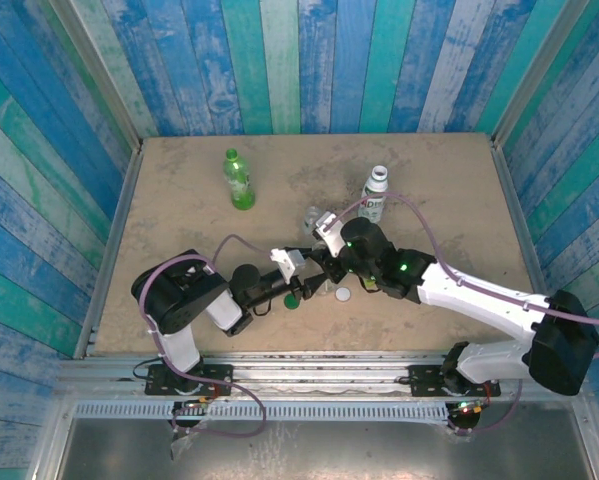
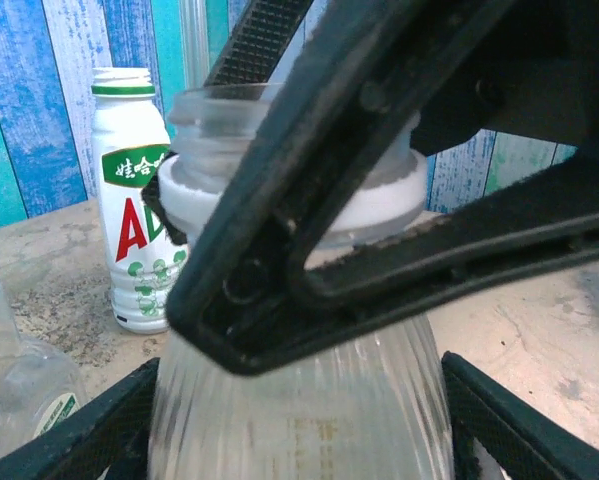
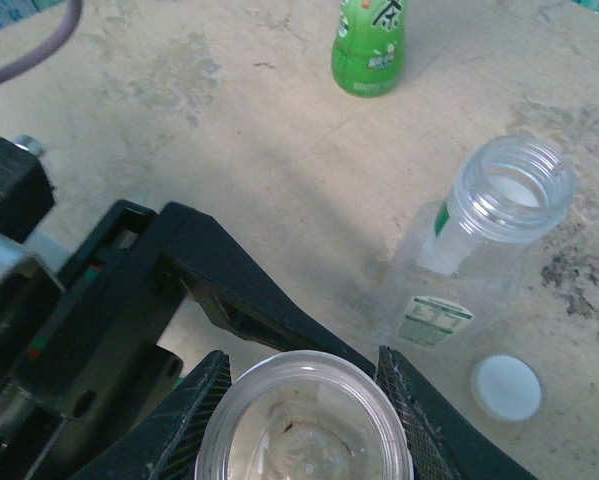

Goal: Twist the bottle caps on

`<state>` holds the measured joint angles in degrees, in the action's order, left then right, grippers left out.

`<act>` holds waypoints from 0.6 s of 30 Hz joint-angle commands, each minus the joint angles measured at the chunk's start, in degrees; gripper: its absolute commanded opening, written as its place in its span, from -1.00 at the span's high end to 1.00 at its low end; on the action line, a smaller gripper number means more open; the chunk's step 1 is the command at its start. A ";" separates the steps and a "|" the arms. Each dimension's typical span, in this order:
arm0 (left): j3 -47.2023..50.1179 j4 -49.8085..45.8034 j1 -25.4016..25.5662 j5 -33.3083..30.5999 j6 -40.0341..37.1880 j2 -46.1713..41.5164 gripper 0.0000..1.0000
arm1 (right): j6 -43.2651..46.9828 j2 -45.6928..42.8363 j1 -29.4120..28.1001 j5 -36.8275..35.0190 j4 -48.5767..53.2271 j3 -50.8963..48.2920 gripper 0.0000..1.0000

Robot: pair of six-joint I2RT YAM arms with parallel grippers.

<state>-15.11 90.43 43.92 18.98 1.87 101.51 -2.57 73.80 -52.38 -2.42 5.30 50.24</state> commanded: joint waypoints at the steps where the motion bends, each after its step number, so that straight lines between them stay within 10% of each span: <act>1: -0.81 3.30 0.05 -0.24 1.03 1.82 -0.35 | -1.85 0.24 -0.40 1.30 -3.23 -0.45 0.34; 9: 0.24 2.95 -0.15 -0.54 0.06 1.67 0.06 | -1.44 0.20 -0.48 -0.13 -1.92 -0.24 0.28; 18: 1.23 1.55 -1.18 0.63 -0.17 0.32 0.10 | -2.49 -5.89 -0.44 1.91 -5.30 -1.91 -0.33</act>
<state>-14.55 90.39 43.44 18.57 2.35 101.51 -4.21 71.24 -52.49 -1.39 2.81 49.47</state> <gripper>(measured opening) 0.593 0.660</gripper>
